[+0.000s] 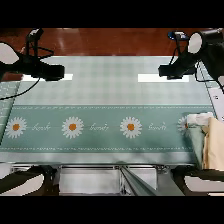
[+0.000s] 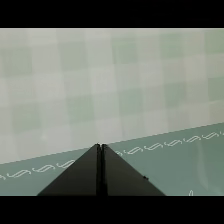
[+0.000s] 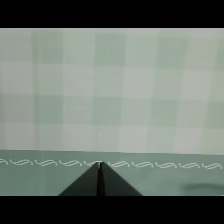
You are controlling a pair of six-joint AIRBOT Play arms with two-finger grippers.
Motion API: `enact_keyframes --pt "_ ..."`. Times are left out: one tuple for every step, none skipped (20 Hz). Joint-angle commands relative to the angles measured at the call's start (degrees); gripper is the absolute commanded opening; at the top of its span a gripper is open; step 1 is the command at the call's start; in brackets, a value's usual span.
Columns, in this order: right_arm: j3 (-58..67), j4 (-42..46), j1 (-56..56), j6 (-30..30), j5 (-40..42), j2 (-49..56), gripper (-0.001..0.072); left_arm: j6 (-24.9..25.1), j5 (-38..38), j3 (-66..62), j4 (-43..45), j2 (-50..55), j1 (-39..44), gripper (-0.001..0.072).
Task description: Fold the shirts.
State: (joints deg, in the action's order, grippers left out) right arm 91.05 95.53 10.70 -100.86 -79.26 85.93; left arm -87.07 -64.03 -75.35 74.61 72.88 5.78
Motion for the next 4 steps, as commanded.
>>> enact_keyframes --pt "0.02 -0.02 0.07 0.0 -0.02 0.02 0.0022 -0.02 -0.02 0.02 0.0 0.04 -0.04 0.0015" --pt "0.02 -0.02 0.07 0.0 -0.02 0.02 0.0022 -0.02 -0.02 0.02 0.0 0.04 -0.04 0.0015" --pt "0.02 -0.02 0.07 0.0 -0.02 0.02 0.0022 -0.02 -0.02 0.02 0.0 0.04 -0.04 0.0015" --pt "0.02 -0.02 0.07 -0.02 -0.02 0.02 0.0022 -0.02 -0.02 0.02 0.0 0.04 -0.04 0.0015"
